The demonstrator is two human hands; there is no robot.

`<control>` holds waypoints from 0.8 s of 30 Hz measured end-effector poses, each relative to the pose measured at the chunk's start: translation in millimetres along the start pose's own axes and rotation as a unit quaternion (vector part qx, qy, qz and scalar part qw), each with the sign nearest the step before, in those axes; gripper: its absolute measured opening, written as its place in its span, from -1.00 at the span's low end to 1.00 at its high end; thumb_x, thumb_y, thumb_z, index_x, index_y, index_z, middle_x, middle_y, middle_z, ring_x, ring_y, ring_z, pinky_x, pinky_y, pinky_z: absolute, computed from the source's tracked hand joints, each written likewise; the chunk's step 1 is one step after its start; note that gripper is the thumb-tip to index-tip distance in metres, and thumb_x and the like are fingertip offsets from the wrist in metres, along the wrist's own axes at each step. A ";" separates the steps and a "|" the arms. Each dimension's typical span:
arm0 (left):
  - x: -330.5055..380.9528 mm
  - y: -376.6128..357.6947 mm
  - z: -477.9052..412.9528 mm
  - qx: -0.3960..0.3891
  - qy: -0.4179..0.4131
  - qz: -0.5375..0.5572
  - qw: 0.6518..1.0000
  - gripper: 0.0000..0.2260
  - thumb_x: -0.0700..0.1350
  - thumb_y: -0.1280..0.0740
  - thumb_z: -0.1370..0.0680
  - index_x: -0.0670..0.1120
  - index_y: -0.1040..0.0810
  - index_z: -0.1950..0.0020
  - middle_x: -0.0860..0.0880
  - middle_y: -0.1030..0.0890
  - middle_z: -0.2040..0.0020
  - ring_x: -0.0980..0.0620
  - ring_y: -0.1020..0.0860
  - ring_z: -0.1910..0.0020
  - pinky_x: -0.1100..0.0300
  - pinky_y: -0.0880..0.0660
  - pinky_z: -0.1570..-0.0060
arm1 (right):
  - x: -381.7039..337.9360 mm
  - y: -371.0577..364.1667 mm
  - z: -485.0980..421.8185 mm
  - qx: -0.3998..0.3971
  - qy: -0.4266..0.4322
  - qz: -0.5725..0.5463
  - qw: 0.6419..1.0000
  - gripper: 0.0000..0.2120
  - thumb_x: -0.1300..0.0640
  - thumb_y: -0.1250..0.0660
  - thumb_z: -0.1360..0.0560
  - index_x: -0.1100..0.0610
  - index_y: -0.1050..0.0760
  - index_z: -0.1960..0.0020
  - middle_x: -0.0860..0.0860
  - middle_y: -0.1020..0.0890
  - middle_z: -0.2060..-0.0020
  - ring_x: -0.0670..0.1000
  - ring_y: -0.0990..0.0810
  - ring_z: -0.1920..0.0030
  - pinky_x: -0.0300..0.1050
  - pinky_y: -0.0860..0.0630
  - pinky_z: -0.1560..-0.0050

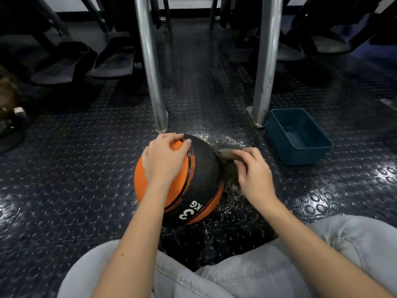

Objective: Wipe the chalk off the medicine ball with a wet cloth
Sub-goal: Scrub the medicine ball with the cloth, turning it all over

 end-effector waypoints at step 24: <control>-7.8 5.0 0.6 -0.035 -0.044 0.029 0.998 -0.78 0.15 -0.30 -0.53 0.20 -0.58 -0.15 0.27 -0.49 -0.22 0.19 -0.37 -0.25 0.14 -0.24 -0.17 | -41.2 -4.9 13.3 0.019 0.094 -0.085 0.992 -0.76 0.35 -0.21 -0.51 0.28 -0.55 -0.12 0.06 -0.54 -0.05 -0.06 -0.48 -0.08 -0.20 -0.42 -0.18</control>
Point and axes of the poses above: each hand's wrist, its own z-axis away from the middle knuckle, its own y-axis out of the back of the hand, x = y × z, the point moved 10 cm from there along -z, towards the middle knuckle
